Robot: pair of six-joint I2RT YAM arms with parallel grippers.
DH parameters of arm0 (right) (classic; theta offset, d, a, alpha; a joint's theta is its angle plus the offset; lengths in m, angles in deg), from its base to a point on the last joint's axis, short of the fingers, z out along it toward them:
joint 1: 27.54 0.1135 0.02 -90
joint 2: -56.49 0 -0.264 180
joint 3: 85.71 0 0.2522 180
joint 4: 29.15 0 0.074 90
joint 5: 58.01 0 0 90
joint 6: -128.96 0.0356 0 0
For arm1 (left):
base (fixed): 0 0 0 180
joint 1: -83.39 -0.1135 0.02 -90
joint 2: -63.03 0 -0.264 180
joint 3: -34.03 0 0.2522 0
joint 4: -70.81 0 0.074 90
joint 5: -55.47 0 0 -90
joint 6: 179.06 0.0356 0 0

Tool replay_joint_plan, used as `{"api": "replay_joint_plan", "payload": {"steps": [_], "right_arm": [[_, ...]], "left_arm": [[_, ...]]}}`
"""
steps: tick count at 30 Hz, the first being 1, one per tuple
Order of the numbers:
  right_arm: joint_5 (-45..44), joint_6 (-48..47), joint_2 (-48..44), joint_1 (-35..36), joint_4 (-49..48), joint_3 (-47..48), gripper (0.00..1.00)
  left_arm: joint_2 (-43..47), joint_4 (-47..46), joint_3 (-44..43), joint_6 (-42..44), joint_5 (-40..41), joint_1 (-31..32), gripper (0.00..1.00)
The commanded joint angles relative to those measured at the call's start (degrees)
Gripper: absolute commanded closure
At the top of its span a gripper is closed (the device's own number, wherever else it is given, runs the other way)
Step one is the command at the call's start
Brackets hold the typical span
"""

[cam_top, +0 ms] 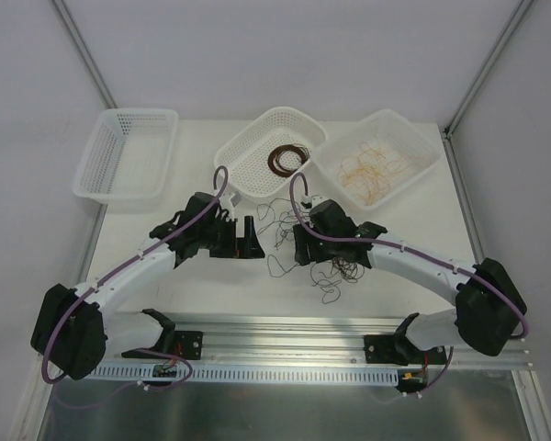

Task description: Untangle the cables

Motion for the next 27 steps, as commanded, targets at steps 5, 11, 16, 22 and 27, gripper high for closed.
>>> {"api": "replay_joint_plan", "payload": {"steps": [5, 11, 16, 22, 27], "right_arm": [[-5.5, -0.1, -6.6, -1.7, 2.8, -0.9, 0.43], [-8.0, 2.6, -9.9, -5.0, 3.8, -3.8, 0.44], [-6.7, 4.5, -12.0, -9.4, 4.1, -6.6, 0.44], [-2.0, 5.2, -13.2, -12.4, 1.7, -9.2, 0.44], [-0.8, 3.9, -13.7, -12.8, 1.2, -8.8, 0.42]], "left_arm": [[-0.9, -1.5, -1.4, -0.3, 1.2, 1.2, 0.06], [-7.0, -2.1, -6.7, 0.2, 3.5, 5.0, 0.08], [-12.0, -3.0, -10.8, 1.3, 7.5, 5.4, 0.12], [-20.8, -4.5, -17.4, 14.8, 8.6, 6.4, 0.23], [-27.1, -5.2, -20.6, 25.5, 3.9, 6.7, 0.35]]}}
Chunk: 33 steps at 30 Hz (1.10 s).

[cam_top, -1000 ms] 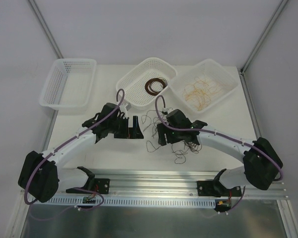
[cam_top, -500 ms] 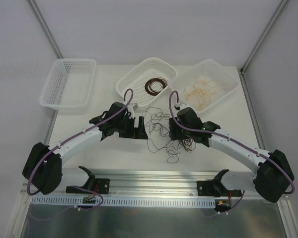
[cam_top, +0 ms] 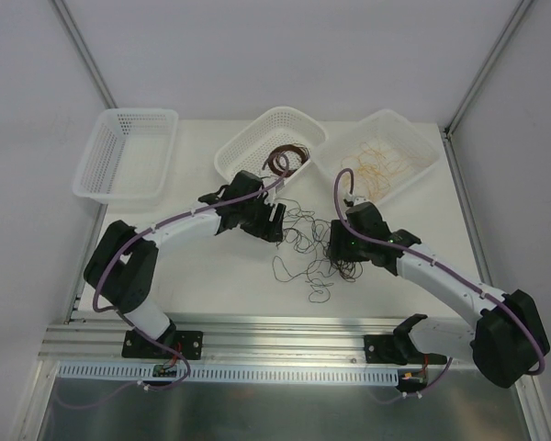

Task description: Untangle the cables

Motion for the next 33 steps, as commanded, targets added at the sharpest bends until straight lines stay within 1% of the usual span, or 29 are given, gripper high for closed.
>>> {"api": "replay_joint_plan", "payload": {"steps": [1, 5, 7, 8, 9, 11, 12, 15, 17, 18, 19, 21, 22, 24, 25, 27, 29, 30, 31, 32, 33], "right_arm": [[1.7, -0.3, -1.8, -0.5, -1.7, 0.5, 0.41], [2.8, -1.1, -1.4, -1.0, -2.1, 1.2, 0.41], [3.0, -1.5, -0.9, -1.1, -2.6, 1.6, 0.41], [5.0, -1.7, -0.2, -1.1, -3.6, 1.7, 0.41], [5.3, -1.8, 0.3, -1.1, -4.1, 1.7, 0.41], [5.9, -1.5, 2.1, -1.1, -5.6, 1.6, 0.41], [5.9, -1.5, 2.6, -1.2, -6.0, 1.4, 0.4], [5.9, -0.7, 5.1, -1.4, -8.5, 0.2, 0.41], [6.6, 0.3, 6.4, -2.0, -10.5, -1.2, 0.41], [6.8, 0.8, 8.0, -2.6, -10.9, -1.5, 0.41], [7.1, 1.3, 8.7, -3.1, -11.2, -2.2, 0.44], [7.1, 2.3, 10.0, -4.1, -11.5, -2.6, 0.46], [6.9, 2.6, 11.0, -4.3, -11.6, -3.1, 0.5], [6.9, 3.5, 11.8, -5.1, -11.9, -3.9, 0.54], [6.9, 3.7, 12.2, -5.4, -12.2, -4.2, 0.58], [6.7, 4.4, 12.6, -5.8, -12.3, -5.2, 0.62], [6.1, 5.2, 12.9, -6.3, -11.7, -5.8, 0.67], [5.6, 5.9, 12.9, -6.7, -11.1, -6.3, 0.71], [5.3, 6.2, 12.8, -7.1, -10.6, -6.5, 0.72], [5.0, 6.5, 12.5, -7.9, -10.1, -6.6, 0.72], [4.7, 6.7, 12.3, -8.3, -9.5, -7.1, 0.72]], "left_arm": [[-2.9, -1.3, -3.1, 10.9, -3.4, 0.9, 0.38], [-6.7, -1.2, -4.4, 13.5, -2.4, 1.5, 0.53], [-7.7, -1.5, -5.2, 13.9, -1.6, 1.4, 0.54], [-8.5, -1.4, -5.5, 13.7, -0.9, 1.6, 0.6], [-8.8, -1.5, -5.7, 13.7, -0.8, 1.6, 0.64], [-8.6, -1.7, -5.8, 13.2, -0.6, 2.1, 0.75], [-8.2, -1.7, -5.7, 13.0, -0.2, 2.2, 0.87], [-4.9, -1.6, -4.1, 12.5, 0.8, 2.7, 1.0], [-0.7, -1.6, -2.1, 12.6, 2.3, 2.6, 1.0], [0.9, -1.2, -1.5, 10.3, 4.2, 2.5, 1.0], [4.7, -0.2, -0.6, 9.6, 5.1, 2.5, 1.0], [8.8, 1.5, -0.3, 8.1, 6.8, 2.5, 1.0], [12.9, 2.5, -0.5, 7.6, 8.3, 2.5, 1.0], [16.8, 5.9, -1.6, 7.2, 9.9, 2.4, 1.0], [20.3, 7.3, -3.7, 7.1, 10.7, 2.2, 1.0], [23.3, 11.9, -6.6, 7.6, 13.4, 1.9, 1.0], [26.4, 15.0, -11.7, 8.6, 16.7, 0.8, 1.0], [27.7, 18.6, -15.7, 8.8, 18.2, 0.3, 1.0], [27.9, 20.5, -17.9, 9.0, 19.1, -0.6, 1.0], [28.2, 22.2, -20.2, 8.9, 20.4, -2.8, 1.0], [28.1, 26.3, -22.7, 8.9, 20.7, -4.3, 1.0]]}}
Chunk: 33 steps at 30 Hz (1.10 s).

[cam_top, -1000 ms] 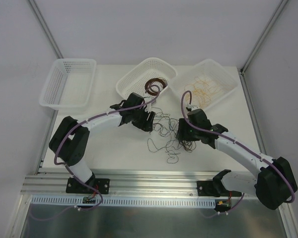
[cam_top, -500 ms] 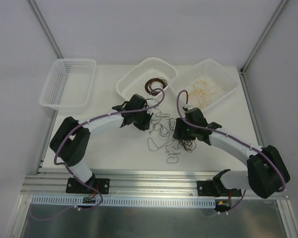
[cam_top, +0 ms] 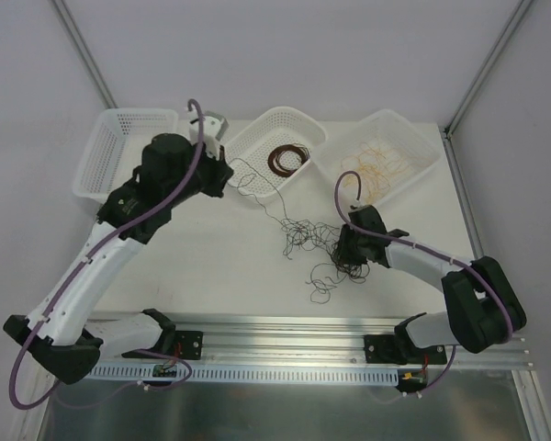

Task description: Untangle the cables

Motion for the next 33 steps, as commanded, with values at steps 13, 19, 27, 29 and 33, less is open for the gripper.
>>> {"api": "replay_joint_plan", "payload": {"steps": [13, 19, 27, 29, 33], "right_arm": [[-4.6, 2.3, -9.6, -10.9, 13.8, -3.2, 0.75], [-4.5, 0.7, -13.2, -17.2, 18.4, -2.6, 0.75], [-8.1, -2.8, -14.8, -18.8, 23.3, 1.3, 0.73], [-10.2, -3.6, -14.8, -18.8, 24.3, 1.9, 0.72], [-9.1, -4.8, -14.5, -22.3, 25.0, 2.7, 0.71]], "left_arm": [[-3.4, 24.7, -40.8, 1.5, 18.2, -23.7, 1.0], [-3.7, 25.9, -43.4, 3.1, 27.0, -24.5, 1.0], [4.7, 26.1, -20.6, 0.3, 27.2, -24.5, 1.0], [6.9, 26.1, -14.2, 0.6, 29.8, -25.3, 1.0], [8.6, 26.0, -6.8, 2.4, 34.1, -29.0, 1.0]]}}
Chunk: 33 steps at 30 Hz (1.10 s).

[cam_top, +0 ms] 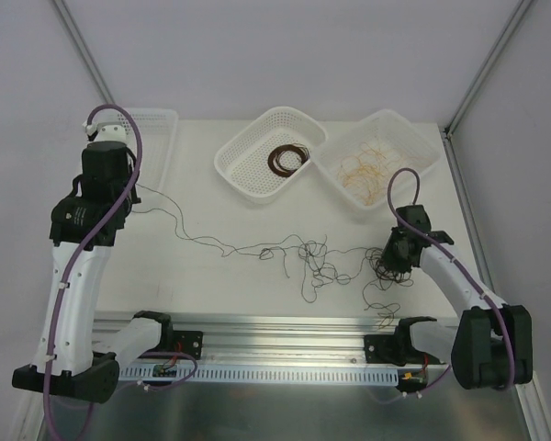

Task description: Untangle the cables

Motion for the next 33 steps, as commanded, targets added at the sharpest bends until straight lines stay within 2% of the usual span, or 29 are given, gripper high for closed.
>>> {"api": "replay_joint_plan", "payload": {"steps": [1, 4, 8, 13, 14, 17, 23, 27, 33], "right_arm": [[-0.8, -2.1, -0.9, -4.1, 2.7, 2.6, 0.71], [1.0, -4.2, -1.3, -4.4, 3.2, 4.7, 0.69], [6.5, -7.5, -3.1, -1.9, 3.6, 8.9, 0.58], [8.4, -14.9, -6.2, 8.0, 1.8, 13.2, 0.41], [10.6, -16.8, -5.9, 9.6, 1.1, 13.8, 0.34], [14.0, -22.1, -1.2, 16.1, 1.8, 16.6, 0.27], [17.3, -31.8, 9.7, 26.5, 4.9, 20.8, 0.21], [17.2, -32.3, 15.5, 30.8, 6.0, 23.3, 0.19], [12.7, -30.3, 21.0, 32.4, 1.4, 21.3, 0.19]], "left_arm": [[2.7, -1.1, 4.5, 0.7, 6.2, -2.7, 1.0], [3.0, -1.5, 7.1, -1.6, 3.6, -2.9, 1.0], [3.0, -1.9, 10.3, -4.0, -1.9, -2.9, 1.0], [4.2, -2.9, 13.1, -4.9, -4.8, -2.9, 1.0], [4.7, -3.2, 13.4, -4.8, -4.8, -2.9, 1.0], [4.8, -3.2, 13.8, -4.7, -5.0, -2.9, 1.0], [4.5, -3.4, 13.0, -4.4, -5.1, -2.9, 1.0], [4.2, -3.4, 12.3, -4.2, -5.2, -2.9, 1.0], [3.1, -3.5, 10.6, -3.5, -4.4, -2.9, 1.0]]}}
